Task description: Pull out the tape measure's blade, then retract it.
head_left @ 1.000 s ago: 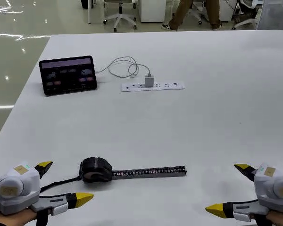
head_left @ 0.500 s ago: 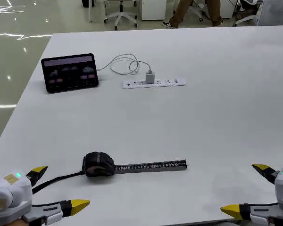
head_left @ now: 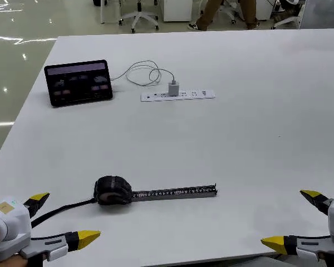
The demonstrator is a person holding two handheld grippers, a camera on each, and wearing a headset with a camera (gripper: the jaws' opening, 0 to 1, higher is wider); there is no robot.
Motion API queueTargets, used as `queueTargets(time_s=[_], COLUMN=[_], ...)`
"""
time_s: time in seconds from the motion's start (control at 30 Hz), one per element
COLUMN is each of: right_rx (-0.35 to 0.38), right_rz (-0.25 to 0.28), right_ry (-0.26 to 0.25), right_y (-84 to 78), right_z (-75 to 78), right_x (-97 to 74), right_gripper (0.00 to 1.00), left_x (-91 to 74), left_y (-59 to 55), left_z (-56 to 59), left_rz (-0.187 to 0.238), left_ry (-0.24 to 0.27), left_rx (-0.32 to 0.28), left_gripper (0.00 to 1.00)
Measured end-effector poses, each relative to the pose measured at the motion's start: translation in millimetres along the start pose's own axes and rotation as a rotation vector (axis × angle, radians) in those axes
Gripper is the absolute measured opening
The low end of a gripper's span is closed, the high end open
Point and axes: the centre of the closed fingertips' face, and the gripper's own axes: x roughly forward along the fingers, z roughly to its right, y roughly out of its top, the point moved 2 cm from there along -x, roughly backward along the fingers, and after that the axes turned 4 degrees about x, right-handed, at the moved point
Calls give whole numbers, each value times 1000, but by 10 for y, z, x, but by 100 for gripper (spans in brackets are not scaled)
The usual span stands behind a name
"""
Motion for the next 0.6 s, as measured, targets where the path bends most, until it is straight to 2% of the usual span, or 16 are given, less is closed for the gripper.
queueTargets(time_s=[0.13,0.27,0.6], right_rx=[-3,-6,-8], right_rz=[-3,0,-13], right_ry=[-15,-15,-5], right_y=[-22,-23,-43], right_z=[13,6,-15], right_x=[-8,-5,-3], right_gripper=[100,100,100], left_x=[-2,6,59], left_y=[-2,1,48], left_z=[-4,-24,5], left_rz=[-2,-3,-11], left_ry=[0,2,-13], left_rx=[6,3,14], left_gripper=[100,100,100])
